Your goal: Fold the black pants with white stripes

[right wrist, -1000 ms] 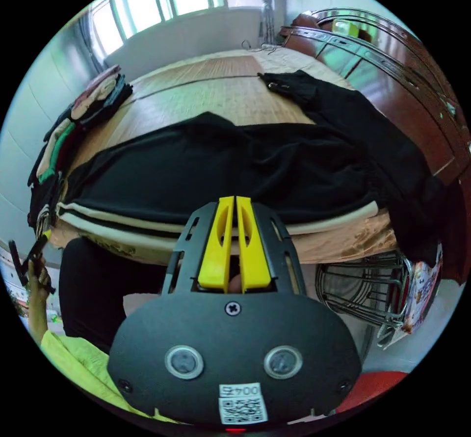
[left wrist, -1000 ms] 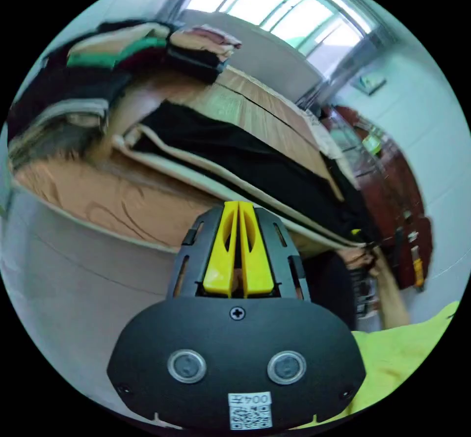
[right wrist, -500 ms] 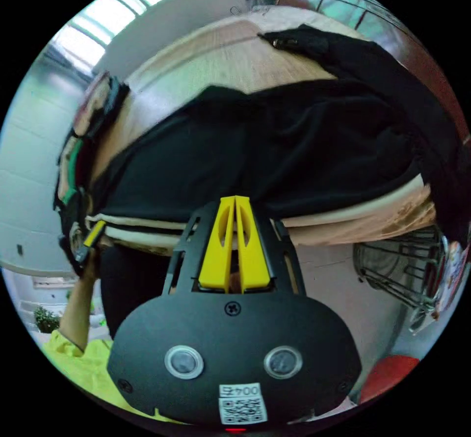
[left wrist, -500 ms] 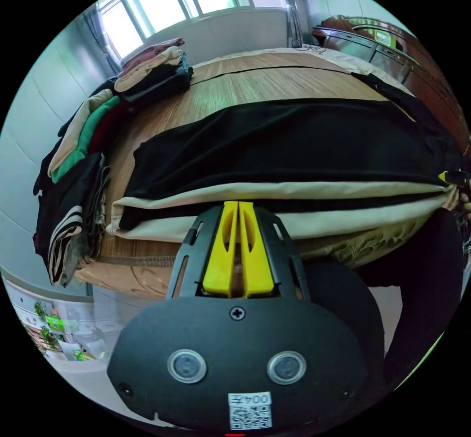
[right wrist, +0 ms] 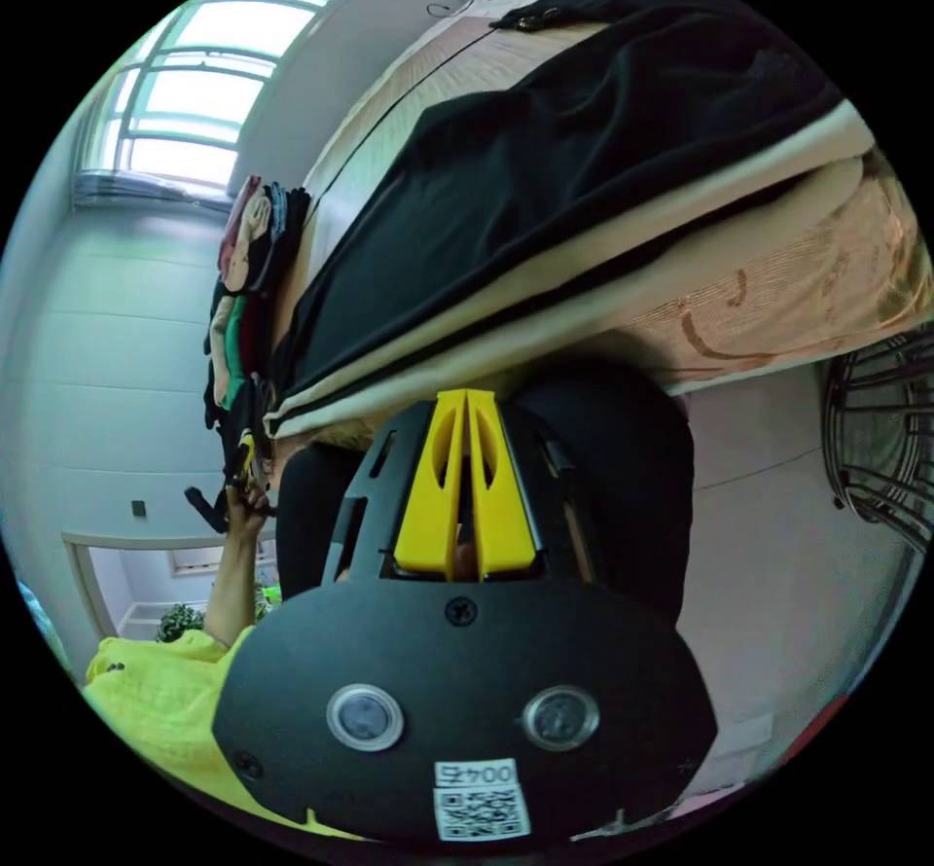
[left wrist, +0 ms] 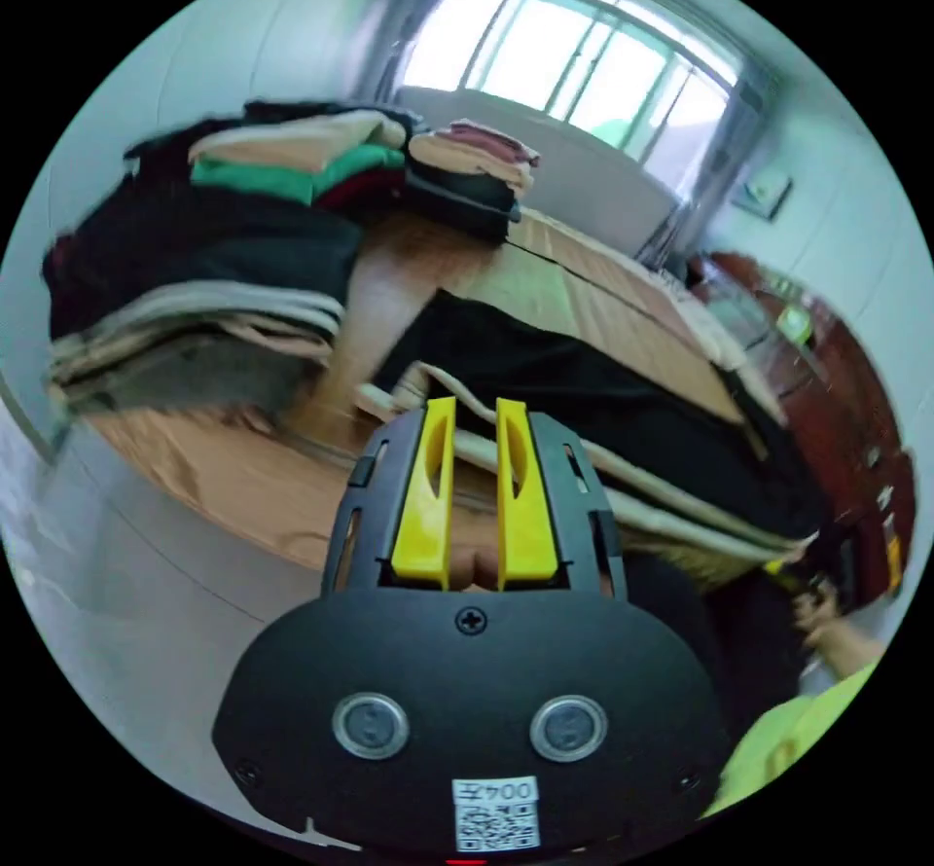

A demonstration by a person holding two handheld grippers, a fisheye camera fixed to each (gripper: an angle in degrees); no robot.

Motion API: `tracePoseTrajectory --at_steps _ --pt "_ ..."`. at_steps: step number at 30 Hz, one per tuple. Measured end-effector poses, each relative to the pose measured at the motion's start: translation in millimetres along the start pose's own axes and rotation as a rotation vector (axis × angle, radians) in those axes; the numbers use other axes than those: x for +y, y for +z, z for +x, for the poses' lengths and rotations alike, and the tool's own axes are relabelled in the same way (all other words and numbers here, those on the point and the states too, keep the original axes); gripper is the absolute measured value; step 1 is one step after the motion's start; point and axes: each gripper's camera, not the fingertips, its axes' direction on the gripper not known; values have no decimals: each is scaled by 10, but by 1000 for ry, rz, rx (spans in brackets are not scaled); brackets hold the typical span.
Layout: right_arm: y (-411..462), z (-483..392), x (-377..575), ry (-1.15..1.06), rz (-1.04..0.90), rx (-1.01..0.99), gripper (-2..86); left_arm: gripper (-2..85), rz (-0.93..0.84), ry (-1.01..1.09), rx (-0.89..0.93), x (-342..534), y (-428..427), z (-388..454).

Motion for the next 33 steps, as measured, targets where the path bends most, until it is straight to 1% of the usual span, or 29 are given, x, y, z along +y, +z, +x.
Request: tracePoseTrajectory --at_steps 1,2,3,5,7,11,16,18,20,22,24,27,29,30,32,33 --pt "25 -8 -20 -5 -17 10 -7 91 7 133 -79 -65 -74 -11" --pt "55 -28 -50 -12 -31 37 -7 102 -9 266 -99 -128 -108 -10" --pt "83 -40 -71 -17 -42 52 -7 107 -28 321 -97 -165 -110 -13" --pt "117 -43 -96 -17 -56 58 -7 119 -112 501 -123 -324 -65 1" --pt "140 -44 -112 -13 -61 63 -7 122 -180 579 -128 -462 17 3" --pt "189 -60 -126 -14 -73 73 -7 120 -295 653 -80 -740 242 71" --pt "228 -72 -123 -18 -77 79 -7 111 -435 707 -91 -891 562 154" --pt "244 -68 -127 -17 -80 75 -7 99 -461 698 -87 -925 640 167" --pt "262 -73 -129 -18 -84 77 -7 65 -482 682 -82 -972 698 204" --pt "279 -79 -130 -20 -87 79 -7 42 -479 659 -105 -1040 693 241" --pt "295 -78 -127 -20 -88 75 -7 29 -442 699 -121 -1120 609 355" --pt "312 -70 -125 -18 -90 68 -7 17 -319 833 -211 -1296 358 631" --pt "326 -74 -121 -18 -91 70 -7 12 -195 979 -343 -1405 125 880" --pt "335 -79 -116 -17 -91 71 -7 11 -167 1023 -375 -1412 70 943" --pt "351 -88 -109 -18 -91 71 -7 11 -68 1223 -522 -1308 -57 1126" --pt "361 -91 -108 -18 -91 71 -7 11 -53 1271 -558 -1254 -53 1144"
